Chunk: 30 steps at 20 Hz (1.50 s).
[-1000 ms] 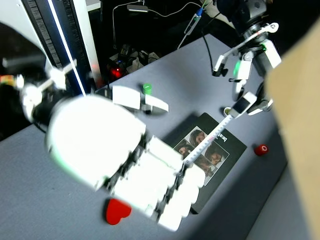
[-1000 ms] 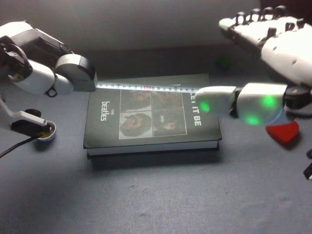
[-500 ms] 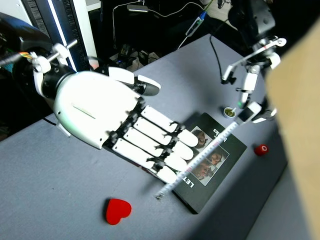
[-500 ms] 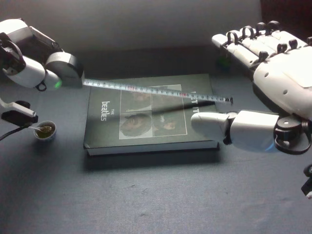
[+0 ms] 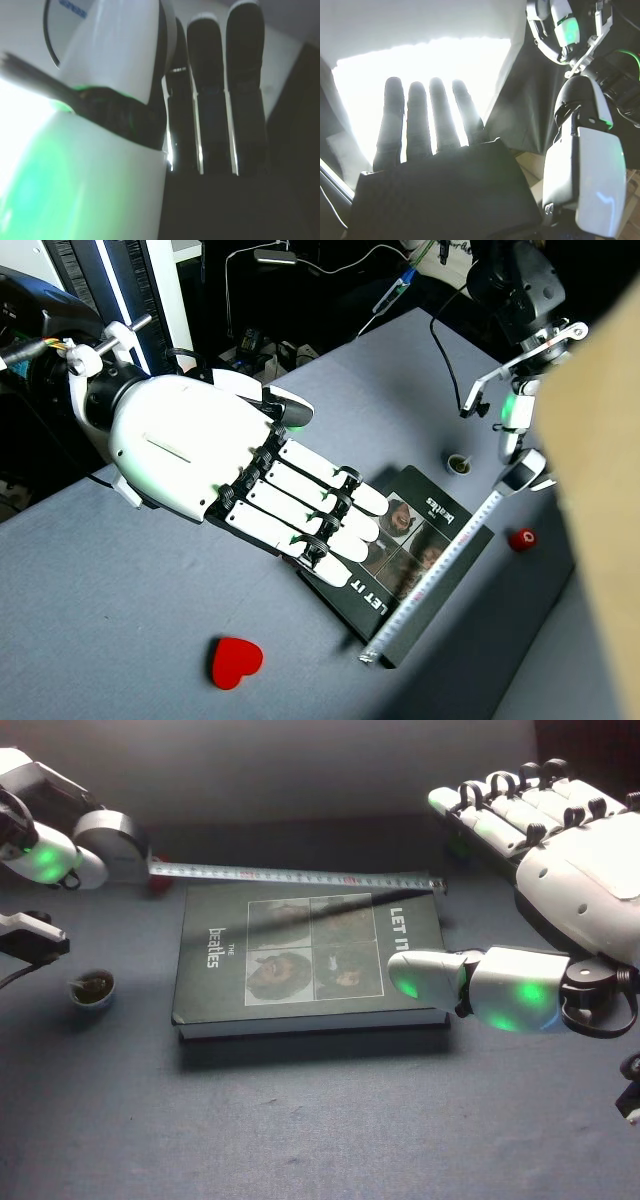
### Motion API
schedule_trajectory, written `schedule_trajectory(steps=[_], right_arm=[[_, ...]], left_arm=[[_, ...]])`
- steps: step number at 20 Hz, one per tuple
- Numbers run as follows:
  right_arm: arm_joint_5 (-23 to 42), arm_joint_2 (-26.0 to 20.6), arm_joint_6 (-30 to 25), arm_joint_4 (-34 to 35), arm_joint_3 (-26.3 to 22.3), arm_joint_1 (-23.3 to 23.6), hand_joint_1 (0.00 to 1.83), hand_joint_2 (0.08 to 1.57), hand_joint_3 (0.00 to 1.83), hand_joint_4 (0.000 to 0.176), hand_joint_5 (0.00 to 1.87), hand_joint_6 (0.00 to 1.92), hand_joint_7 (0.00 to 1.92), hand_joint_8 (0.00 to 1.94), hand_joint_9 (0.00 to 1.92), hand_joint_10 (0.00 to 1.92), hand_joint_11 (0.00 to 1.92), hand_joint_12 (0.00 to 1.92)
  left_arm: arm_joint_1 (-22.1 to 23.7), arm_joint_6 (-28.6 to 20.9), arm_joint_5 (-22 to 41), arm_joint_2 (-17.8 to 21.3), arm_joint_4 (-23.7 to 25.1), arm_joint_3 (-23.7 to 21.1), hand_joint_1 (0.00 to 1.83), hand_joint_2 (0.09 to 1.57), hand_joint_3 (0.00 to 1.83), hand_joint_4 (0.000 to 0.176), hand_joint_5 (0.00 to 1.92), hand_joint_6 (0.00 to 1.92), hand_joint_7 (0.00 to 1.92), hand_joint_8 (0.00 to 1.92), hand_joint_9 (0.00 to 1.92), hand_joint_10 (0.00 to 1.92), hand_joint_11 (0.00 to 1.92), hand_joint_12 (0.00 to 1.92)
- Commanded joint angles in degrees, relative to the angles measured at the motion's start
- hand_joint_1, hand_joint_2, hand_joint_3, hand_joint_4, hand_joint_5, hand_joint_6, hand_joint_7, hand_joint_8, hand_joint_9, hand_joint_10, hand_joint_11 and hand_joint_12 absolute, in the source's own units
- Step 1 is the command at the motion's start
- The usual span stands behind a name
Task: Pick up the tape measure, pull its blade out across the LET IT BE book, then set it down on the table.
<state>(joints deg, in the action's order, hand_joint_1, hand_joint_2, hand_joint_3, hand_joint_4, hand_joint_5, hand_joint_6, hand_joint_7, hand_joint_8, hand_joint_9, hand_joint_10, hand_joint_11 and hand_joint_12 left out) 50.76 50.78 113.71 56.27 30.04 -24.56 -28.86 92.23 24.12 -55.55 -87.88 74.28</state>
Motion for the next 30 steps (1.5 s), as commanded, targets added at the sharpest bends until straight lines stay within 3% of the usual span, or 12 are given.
schedule_trajectory(steps=[1,9,30], right_arm=[[4.4,-0.3,-0.7,-4.0,-0.3,0.5,0.00,1.00,0.01,0.000,0.00,0.00,0.04,0.00,0.01,0.00,0.00,0.39],[4.2,-0.3,-0.7,-4.4,-0.4,0.4,0.00,1.01,0.01,0.000,0.00,0.00,0.04,0.00,0.01,0.00,0.00,0.36],[4.0,-0.4,-0.8,-4.9,-0.7,0.0,0.00,1.03,0.00,0.000,0.00,0.00,0.05,0.00,0.03,0.00,0.00,0.35]], left_arm=[[0.1,-0.7,2.5,0.1,1.9,0.3,1.38,1.10,0.00,0.000,0.98,0.72,1.05,0.94,0.91,1.28,0.87,1.13],[-2.9,-0.7,-1.3,0.2,4.8,1.3,1.38,1.10,0.00,0.000,0.99,0.72,1.04,0.95,0.90,1.29,0.87,1.13],[-8.5,0.2,0.8,-0.1,10.2,1.5,1.38,1.11,0.00,0.000,0.99,0.70,1.03,0.98,0.89,1.31,0.86,1.14]])
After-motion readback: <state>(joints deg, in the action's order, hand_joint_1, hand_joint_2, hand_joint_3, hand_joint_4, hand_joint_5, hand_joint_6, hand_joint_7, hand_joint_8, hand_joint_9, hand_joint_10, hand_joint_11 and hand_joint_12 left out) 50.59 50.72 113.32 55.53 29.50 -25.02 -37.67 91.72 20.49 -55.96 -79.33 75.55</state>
